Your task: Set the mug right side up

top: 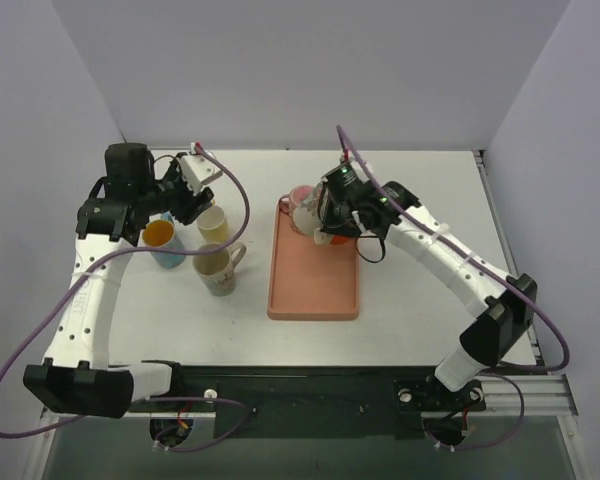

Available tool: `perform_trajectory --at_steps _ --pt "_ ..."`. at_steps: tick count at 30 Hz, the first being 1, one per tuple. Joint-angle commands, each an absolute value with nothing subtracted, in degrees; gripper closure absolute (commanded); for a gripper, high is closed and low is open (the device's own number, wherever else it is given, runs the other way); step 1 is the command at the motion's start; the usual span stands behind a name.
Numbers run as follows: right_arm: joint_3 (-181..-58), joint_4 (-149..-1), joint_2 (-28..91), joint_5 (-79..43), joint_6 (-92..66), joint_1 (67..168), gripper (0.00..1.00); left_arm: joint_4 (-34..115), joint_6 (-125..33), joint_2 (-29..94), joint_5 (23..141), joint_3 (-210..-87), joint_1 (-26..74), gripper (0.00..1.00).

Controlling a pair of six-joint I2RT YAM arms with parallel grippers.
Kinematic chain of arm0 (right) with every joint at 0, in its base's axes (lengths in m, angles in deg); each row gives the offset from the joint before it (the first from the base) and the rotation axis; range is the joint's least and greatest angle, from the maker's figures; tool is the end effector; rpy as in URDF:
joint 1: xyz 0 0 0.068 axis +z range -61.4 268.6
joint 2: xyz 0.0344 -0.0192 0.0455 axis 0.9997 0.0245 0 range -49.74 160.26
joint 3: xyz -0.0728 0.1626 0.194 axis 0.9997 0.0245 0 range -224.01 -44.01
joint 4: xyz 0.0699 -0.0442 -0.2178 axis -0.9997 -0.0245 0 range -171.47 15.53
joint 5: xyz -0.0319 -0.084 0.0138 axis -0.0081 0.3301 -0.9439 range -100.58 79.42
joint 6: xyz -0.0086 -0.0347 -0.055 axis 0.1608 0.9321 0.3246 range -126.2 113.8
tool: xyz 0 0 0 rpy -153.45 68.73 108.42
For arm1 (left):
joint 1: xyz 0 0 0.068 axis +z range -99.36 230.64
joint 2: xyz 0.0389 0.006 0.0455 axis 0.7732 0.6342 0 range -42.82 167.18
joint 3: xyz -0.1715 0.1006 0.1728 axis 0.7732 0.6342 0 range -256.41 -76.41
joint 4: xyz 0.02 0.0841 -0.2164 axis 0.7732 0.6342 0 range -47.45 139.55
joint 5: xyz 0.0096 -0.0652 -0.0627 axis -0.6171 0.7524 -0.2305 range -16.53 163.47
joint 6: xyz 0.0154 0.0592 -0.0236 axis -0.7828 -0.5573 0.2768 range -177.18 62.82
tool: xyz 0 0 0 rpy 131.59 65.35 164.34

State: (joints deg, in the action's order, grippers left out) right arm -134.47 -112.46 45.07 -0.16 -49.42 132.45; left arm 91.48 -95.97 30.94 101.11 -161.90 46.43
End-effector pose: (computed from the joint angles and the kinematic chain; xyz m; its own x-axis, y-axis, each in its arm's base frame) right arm 0.2601 0.2370 0.3265 -0.7545 0.2091 -0.6221 -0.0938 0.9038 0.4175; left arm 0.2396 -0.0417 0.3876 -0.1983 0.5712 -0.7965 0.7157 0.6397 0.2805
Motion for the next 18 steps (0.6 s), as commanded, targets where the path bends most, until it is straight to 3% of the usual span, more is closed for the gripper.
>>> perform_trajectory --at_steps 1,7,11,18 --pt "-139.8 -111.12 37.03 -12.4 -50.49 129.12 1.0 79.3 -107.71 26.36 109.58 -160.17 42.21 0.4" --pt "-143.41 -108.92 33.5 -22.68 -54.53 123.15 1.0 55.24 -122.9 18.73 110.47 -145.62 35.18 0.36" --pt "-142.89 -104.18 32.1 -29.98 -58.22 121.91 1.0 28.99 -129.94 12.04 107.76 -130.77 28.42 0.28" --pt "-141.22 -95.3 30.51 -36.16 -63.07 122.43 1.0 13.55 -140.58 11.76 98.53 -122.02 19.18 0.27"
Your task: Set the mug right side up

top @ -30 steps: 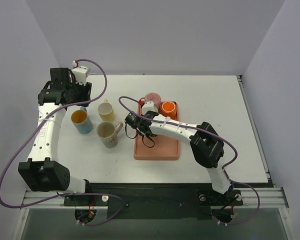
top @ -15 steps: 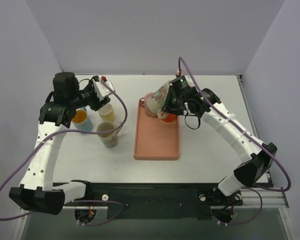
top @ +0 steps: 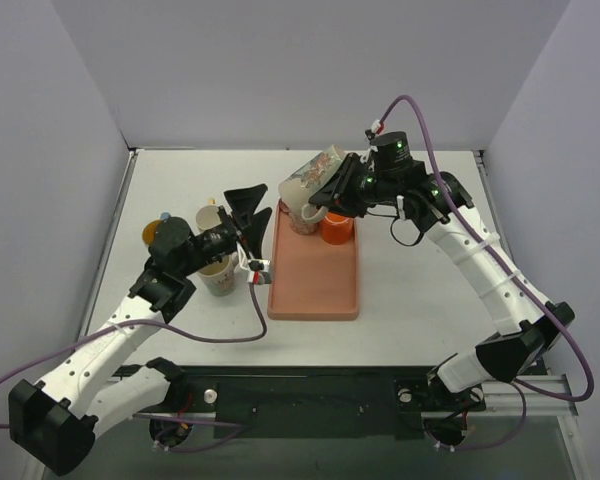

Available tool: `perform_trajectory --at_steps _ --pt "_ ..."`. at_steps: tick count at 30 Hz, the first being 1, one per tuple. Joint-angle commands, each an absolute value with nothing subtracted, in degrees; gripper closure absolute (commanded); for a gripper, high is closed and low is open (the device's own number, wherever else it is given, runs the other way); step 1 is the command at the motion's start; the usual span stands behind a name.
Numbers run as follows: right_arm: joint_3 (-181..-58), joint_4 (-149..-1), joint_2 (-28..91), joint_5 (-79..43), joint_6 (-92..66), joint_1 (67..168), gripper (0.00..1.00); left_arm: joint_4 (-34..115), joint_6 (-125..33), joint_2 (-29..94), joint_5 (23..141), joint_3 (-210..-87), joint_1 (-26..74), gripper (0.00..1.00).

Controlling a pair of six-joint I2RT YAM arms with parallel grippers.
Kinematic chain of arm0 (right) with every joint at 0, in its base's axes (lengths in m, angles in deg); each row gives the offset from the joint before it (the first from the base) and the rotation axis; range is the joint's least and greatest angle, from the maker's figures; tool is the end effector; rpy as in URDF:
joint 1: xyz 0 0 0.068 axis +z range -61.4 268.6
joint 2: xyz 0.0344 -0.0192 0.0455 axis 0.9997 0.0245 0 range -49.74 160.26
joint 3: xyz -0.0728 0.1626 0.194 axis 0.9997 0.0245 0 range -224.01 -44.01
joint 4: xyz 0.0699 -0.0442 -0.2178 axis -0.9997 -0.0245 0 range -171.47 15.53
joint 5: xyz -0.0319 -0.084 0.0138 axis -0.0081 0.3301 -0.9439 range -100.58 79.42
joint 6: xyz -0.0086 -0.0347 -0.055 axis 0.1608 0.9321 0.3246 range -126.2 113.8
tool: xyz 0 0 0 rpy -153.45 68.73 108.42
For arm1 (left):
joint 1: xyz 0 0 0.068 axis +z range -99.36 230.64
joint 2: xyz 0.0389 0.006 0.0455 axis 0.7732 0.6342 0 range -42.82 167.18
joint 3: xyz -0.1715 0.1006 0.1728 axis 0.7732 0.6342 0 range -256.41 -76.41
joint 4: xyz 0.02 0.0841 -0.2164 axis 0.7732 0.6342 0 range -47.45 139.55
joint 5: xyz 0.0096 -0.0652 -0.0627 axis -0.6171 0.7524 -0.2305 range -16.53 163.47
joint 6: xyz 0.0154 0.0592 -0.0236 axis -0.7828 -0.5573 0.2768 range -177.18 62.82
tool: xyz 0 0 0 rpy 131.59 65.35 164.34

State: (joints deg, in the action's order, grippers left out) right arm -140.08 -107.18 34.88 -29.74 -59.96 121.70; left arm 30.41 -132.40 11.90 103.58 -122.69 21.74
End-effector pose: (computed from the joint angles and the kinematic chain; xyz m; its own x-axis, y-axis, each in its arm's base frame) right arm 0.2493 0.1827 0.4235 -0.8023 0.3865 -0.4550 -0.2115 0.5287 0.8221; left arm 0.1734 -0.1253 0.3566 0.8424 0.4905 -0.2232 0.1637 0.1616 0.9732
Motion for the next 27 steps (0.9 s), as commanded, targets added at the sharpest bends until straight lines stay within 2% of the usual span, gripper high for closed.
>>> perform_trajectory --at_steps 1,6,21,27 --pt "-141.22 -94.43 30.25 -36.5 -63.24 122.7 1.0 12.59 -140.68 12.55 97.04 -122.11 18.13 0.27" --pt "-140.34 -92.49 29.81 -36.33 -63.59 123.67 1.0 11.26 -141.29 15.02 93.77 -122.55 16.89 0.27" --pt "-138.14 -89.58 27.61 -35.36 -64.56 123.4 1.0 24.53 -143.93 11.41 97.72 -120.44 18.74 0.29" --pt "-138.84 -88.79 28.31 -35.54 -64.65 124.98 1.0 16.81 -141.3 15.18 95.28 -122.37 17.42 0.28"
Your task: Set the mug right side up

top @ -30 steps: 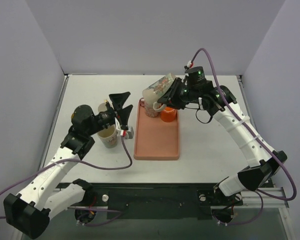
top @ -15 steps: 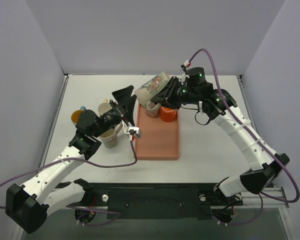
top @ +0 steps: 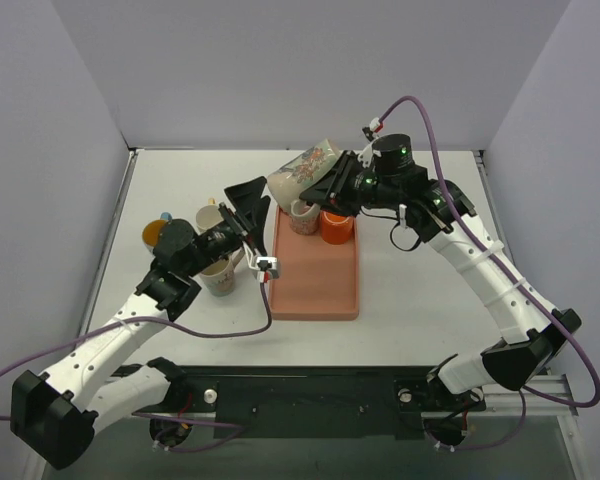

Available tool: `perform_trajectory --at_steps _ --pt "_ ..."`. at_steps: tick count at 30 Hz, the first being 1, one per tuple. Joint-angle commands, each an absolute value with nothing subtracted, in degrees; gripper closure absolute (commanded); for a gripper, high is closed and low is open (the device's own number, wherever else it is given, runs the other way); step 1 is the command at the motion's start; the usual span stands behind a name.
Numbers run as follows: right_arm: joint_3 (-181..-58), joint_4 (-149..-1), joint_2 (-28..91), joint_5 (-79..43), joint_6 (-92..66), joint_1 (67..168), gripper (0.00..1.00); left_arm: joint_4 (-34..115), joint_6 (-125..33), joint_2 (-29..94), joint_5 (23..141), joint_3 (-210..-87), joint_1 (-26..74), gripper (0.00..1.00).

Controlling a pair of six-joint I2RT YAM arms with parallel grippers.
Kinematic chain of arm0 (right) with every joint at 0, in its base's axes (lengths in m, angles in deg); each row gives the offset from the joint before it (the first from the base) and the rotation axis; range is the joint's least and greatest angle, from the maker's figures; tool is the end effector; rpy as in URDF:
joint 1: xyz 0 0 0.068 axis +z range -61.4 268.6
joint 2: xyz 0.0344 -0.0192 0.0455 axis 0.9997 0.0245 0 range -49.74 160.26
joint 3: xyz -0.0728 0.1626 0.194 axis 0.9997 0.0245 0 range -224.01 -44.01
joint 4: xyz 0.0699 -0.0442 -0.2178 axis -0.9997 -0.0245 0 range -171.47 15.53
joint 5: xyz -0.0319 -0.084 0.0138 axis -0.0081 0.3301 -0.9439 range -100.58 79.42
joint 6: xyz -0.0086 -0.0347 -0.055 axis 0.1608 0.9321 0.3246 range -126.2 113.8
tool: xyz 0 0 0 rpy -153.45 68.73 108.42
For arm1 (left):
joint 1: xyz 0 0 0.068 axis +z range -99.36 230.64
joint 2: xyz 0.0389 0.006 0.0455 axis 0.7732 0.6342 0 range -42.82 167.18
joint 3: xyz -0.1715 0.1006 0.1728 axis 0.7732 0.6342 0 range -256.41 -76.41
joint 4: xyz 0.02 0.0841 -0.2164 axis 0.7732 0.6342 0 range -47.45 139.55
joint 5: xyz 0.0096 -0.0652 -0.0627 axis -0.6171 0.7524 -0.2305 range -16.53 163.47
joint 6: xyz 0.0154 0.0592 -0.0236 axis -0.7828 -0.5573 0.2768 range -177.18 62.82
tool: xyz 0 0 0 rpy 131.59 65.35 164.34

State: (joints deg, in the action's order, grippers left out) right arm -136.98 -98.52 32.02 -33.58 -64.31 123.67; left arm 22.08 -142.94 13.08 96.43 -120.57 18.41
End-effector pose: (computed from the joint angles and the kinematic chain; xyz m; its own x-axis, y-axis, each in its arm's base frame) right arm 0.2344 0.1892 0.4387 -0.8099 0.3864 -0.4413 -0.2898 0.3907 0.8737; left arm 0.1751 -0.1342 0.3577 0.8244 0.5658 -0.0140 -0.0677 0.1231 0.9901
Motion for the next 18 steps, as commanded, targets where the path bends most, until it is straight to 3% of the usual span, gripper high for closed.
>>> perform_trajectory --at_steps 1,4,8,11,14,18 --pt "-138.93 -88.53 28.4 -35.54 -64.73 125.24 1.0 14.71 -141.47 16.5 94.31 -122.98 17.07 0.28" --pt "-139.46 -87.48 28.66 -35.63 -64.74 126.12 1.0 12.93 -142.96 18.09 93.69 -123.25 16.63 0.31" --pt "-139.55 -86.95 28.66 -35.71 -64.56 127.09 1.0 6.72 -143.67 21.25 93.07 -123.25 16.63 0.42" --pt "-137.45 -85.28 28.66 -36.51 -65.79 127.09 1.0 1.07 -142.53 22.57 92.81 -123.69 16.36 0.62" --pt "-135.77 -83.61 28.49 -37.03 -66.58 126.92 1.0 -1.21 -142.0 21.96 94.29 -124.48 15.75 1.0" --pt "-133.4 -84.04 28.31 -36.16 -66.67 125.87 1.0 2.09 -141.29 19.51 95.53 -123.78 14.7 1.0"
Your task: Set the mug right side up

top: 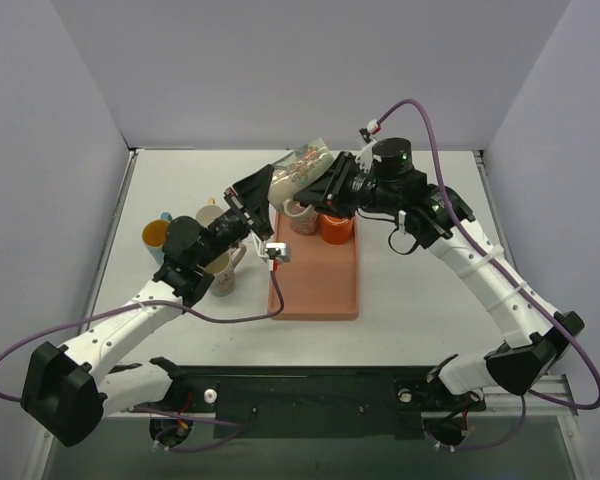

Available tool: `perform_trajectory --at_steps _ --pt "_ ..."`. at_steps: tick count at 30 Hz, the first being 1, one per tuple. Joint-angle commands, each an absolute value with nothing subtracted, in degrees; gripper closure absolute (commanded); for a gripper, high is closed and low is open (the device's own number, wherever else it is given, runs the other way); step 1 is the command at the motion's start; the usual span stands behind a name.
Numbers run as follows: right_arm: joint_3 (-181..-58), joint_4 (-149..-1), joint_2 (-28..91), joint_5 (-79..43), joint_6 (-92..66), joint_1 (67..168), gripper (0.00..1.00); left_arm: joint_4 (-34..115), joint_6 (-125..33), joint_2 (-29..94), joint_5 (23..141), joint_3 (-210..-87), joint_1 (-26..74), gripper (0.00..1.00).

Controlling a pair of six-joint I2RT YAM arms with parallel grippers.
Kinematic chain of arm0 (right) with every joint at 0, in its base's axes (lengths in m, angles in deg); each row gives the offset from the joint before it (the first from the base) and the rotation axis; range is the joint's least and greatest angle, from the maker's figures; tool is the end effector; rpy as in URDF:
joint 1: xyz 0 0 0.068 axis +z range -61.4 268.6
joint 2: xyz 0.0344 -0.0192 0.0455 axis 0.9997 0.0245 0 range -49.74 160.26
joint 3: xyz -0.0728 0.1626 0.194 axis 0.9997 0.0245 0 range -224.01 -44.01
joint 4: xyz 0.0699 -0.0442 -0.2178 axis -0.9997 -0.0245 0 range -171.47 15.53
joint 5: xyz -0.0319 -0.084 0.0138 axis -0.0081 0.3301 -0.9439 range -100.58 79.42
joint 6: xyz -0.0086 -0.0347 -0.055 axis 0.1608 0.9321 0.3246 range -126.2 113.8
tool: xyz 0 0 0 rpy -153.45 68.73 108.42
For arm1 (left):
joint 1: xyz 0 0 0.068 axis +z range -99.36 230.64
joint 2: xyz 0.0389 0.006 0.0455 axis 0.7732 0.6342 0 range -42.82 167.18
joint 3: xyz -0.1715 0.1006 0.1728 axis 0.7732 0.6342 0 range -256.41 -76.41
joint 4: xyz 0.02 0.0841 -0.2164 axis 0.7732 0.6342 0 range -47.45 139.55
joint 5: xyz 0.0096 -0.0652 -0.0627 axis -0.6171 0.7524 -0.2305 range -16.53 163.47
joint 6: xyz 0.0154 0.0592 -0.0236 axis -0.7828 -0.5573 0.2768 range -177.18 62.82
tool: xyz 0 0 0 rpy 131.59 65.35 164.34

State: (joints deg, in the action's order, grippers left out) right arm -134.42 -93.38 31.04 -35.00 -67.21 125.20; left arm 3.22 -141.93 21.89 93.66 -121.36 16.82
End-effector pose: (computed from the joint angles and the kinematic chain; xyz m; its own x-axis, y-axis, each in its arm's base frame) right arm 0.2280 0.1959 0.4400 -0.8241 0.3800 -0.4200 -0.3087 0.3204 0.8956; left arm 0.1968 -0.1533 0.3684 0.8146 0.5793 0.0289 -0.2047 0.2404 0.9488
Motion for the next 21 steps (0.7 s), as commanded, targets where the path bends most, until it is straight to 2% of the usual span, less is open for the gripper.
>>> perform_trajectory --at_steps 1,2,3,5,8,10,12,16,17,18,21 --pt "-132.96 -84.92 28.22 -35.2 -66.67 124.99 0.93 4.38 -140.77 18.8 95.36 -124.04 14.61 1.0" --pt "-132.26 -86.84 28.05 -34.41 -65.97 124.37 0.85 9.1 -140.24 17.23 94.31 -124.48 14.69 1.0" --pt "-132.08 -88.6 28.05 -32.66 -65.36 123.67 0.69 12.72 -138.85 16.34 93.52 -125.96 14.61 1.0" --pt "-131.99 -93.44 27.96 -29.59 -62.72 123.05 0.53 23.27 -136.82 14.67 90.53 -128.6 14.61 1.0" --pt "-131.9 -96.61 28.05 -27.81 -60.61 122.61 0.43 34.51 -134.18 13.53 85.62 -131.16 14.78 1.0" --pt "-132.16 -97.05 28.14 -26.84 -60.25 122.17 0.31 40.4 -133.13 13.0 83.59 -133.44 14.69 1.0" --pt "-133.04 -98.1 28.14 -25.61 -59.38 121.82 0.23 46.57 -131.63 12.82 81.05 -135.37 14.78 1.0" --pt "-136.11 -102.13 27.87 -21.41 -56.4 120.68 0.16 57.2 -128.21 14.04 72.43 -140.73 15.83 1.0" --pt "-136.64 -102.93 27.52 -20.43 -54.47 120.59 0.15 61.4 -127.24 15.09 69.81 -143.96 17.14 1.0" --pt "-137.95 -105.03 27.35 -17.73 -53.41 120.59 0.1 64.84 -124.53 15.89 68.48 -145.74 18.2 1.0" --pt "-138.41 -107.86 26.3 -13.49 -49.02 120.5 0.09 84.74 -115.92 22.19 65.39 -160.71 24.51 1.0"
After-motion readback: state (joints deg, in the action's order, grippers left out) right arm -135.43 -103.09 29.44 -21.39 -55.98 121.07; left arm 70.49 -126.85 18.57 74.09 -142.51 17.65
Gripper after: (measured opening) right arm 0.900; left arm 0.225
